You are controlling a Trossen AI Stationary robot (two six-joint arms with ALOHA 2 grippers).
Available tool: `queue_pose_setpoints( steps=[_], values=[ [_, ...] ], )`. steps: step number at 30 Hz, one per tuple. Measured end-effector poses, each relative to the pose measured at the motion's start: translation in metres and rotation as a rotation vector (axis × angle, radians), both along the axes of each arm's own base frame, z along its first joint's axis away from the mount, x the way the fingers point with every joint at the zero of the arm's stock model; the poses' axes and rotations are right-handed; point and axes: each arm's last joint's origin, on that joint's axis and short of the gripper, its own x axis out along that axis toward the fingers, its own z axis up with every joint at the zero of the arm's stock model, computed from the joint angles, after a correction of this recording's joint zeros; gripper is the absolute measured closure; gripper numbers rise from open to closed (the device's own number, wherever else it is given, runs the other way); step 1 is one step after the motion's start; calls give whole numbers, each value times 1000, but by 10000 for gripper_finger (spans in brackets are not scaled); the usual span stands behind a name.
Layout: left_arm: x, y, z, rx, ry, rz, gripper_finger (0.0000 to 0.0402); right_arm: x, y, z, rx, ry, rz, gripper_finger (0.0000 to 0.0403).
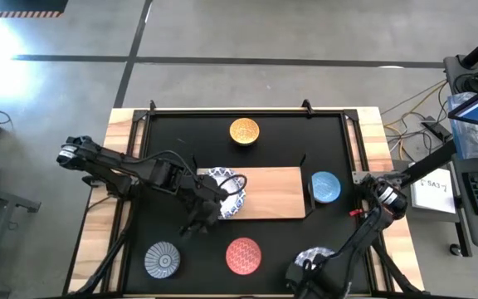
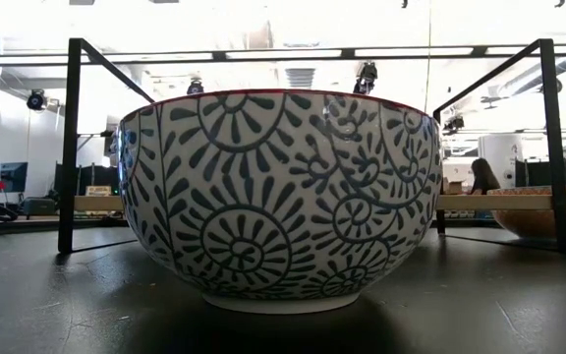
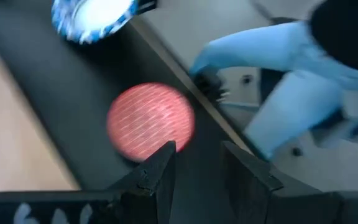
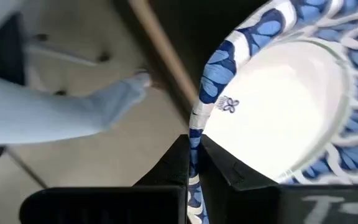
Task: Place and stack bowls onto a shelf
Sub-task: Stack the white patterned bowl on top of the other white patterned bowls on the shelf
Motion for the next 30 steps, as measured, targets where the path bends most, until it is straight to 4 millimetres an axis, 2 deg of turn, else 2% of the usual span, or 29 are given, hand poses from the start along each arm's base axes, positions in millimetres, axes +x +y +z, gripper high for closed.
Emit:
queue_pose_setpoints(
  steps=[7, 15, 21, 26, 30],
  values=[
    [-2, -13, 3, -29, -64, -119, 292, 12, 9, 54, 77, -238, 101, 390],
    [-6, -24, 5, -43, -83, -181, 292, 20, 6, 103, -13, -565, 206, 390],
    [-7, -37, 10, -89, -151, -247, 292, 26, -1, 122, -82, -705, 346, 390],
    [-10, -48, 12, -76, -194, -290, 292, 36, -12, 124, -150, -756, 466, 390],
    [-10, -50, 12, 16, -249, -236, 292, 45, -21, 124, -195, -781, 563, 390]
  ],
)
